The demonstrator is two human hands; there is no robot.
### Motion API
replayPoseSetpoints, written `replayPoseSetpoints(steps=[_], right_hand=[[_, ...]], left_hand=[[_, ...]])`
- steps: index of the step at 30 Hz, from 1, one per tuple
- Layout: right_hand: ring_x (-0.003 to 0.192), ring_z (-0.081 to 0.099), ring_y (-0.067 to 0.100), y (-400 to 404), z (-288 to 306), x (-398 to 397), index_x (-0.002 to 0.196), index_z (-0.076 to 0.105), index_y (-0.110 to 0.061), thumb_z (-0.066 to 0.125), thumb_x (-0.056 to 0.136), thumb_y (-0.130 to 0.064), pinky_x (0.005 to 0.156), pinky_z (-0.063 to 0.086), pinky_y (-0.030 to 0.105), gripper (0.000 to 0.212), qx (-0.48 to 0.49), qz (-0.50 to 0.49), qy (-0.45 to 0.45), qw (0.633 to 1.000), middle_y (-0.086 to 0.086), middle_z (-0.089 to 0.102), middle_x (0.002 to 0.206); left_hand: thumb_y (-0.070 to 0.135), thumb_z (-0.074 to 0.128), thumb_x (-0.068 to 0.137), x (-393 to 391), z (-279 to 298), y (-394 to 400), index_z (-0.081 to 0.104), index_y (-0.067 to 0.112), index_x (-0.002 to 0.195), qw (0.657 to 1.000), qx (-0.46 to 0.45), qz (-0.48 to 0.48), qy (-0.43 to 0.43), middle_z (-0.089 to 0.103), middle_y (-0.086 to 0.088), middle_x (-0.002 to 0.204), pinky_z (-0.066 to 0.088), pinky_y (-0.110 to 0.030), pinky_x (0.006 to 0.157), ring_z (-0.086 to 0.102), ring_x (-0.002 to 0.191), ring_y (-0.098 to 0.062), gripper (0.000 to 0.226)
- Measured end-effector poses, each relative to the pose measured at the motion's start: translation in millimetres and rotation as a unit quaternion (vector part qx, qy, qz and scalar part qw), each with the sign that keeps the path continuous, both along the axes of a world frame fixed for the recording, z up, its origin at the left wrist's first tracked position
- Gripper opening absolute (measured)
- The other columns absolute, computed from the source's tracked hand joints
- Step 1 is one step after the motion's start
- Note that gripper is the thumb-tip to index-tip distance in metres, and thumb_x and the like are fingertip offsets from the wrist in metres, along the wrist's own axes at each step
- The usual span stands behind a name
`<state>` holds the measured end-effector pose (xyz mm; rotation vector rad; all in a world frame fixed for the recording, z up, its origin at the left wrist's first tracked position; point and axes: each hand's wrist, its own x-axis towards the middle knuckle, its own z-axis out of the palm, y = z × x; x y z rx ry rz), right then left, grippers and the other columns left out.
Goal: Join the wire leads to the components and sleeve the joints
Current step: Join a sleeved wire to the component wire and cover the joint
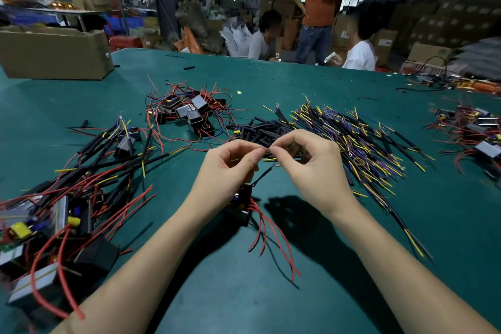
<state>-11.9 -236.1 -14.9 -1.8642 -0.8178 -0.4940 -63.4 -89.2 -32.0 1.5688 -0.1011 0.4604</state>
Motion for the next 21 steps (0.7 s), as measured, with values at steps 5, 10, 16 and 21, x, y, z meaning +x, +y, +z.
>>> replayPoseSetpoints(steps=[5, 10, 16, 21], right_hand=[[0.057, 0.051, 0.001, -2.2, -2.3, 6.0, 0.075, 0.070, -0.014, 0.070, 0.084, -0.010, 0.060, 0.038, 0.013, 0.010, 0.024, -0.013, 0.061, 0.998, -0.011, 0.062, 0.064], [0.065, 0.056, 0.004, -6.7, 2.7, 25.0, 0.095, 0.073, -0.016, 0.068, 0.086, -0.008, 0.060, 0.044, 0.015, 0.013, 0.080, 0.007, 0.141, 0.987, -0.001, 0.070, 0.079], [0.070, 0.057, 0.003, 17.1, -3.0, 64.5, 0.096, 0.076, -0.014, 0.070, 0.083, -0.016, 0.072, 0.044, 0.014, 0.014, -0.163, -0.076, 0.072, 0.981, 0.001, 0.070, 0.087], [0.103, 0.058, 0.026, 47.4, -11.5, 68.3, 0.096, 0.072, -0.021, 0.060, 0.088, -0.023, 0.072, 0.040, 0.028, 0.013, -0.404, -0.088, -0.019, 0.910, -0.002, 0.059, 0.102]], left_hand=[[0.013, 0.069, 0.086, 1.4, -2.2, 0.4, 0.073, 0.016, 0.081, 0.994, 0.095, 0.052, -0.009, 0.063, 0.005, 0.060, 0.043, -0.018, 0.055, 0.051, 0.053, -0.007, 0.007], [0.012, 0.065, 0.089, 5.3, -8.8, 3.7, 0.069, 0.019, 0.077, 0.986, 0.065, 0.152, -0.015, 0.062, 0.004, 0.060, 0.043, -0.022, 0.056, 0.051, 0.051, -0.005, 0.014], [0.010, 0.053, 0.096, 13.6, -9.3, 8.2, 0.057, 0.015, 0.084, 0.969, -0.107, 0.223, -0.001, 0.057, -0.002, 0.065, 0.043, -0.018, 0.051, 0.049, 0.046, -0.005, 0.013], [0.011, 0.050, 0.098, 13.1, -9.8, 9.0, 0.053, 0.013, 0.085, 0.966, -0.141, 0.218, -0.002, 0.056, -0.005, 0.067, 0.045, -0.021, 0.052, 0.052, 0.049, -0.010, 0.014]])
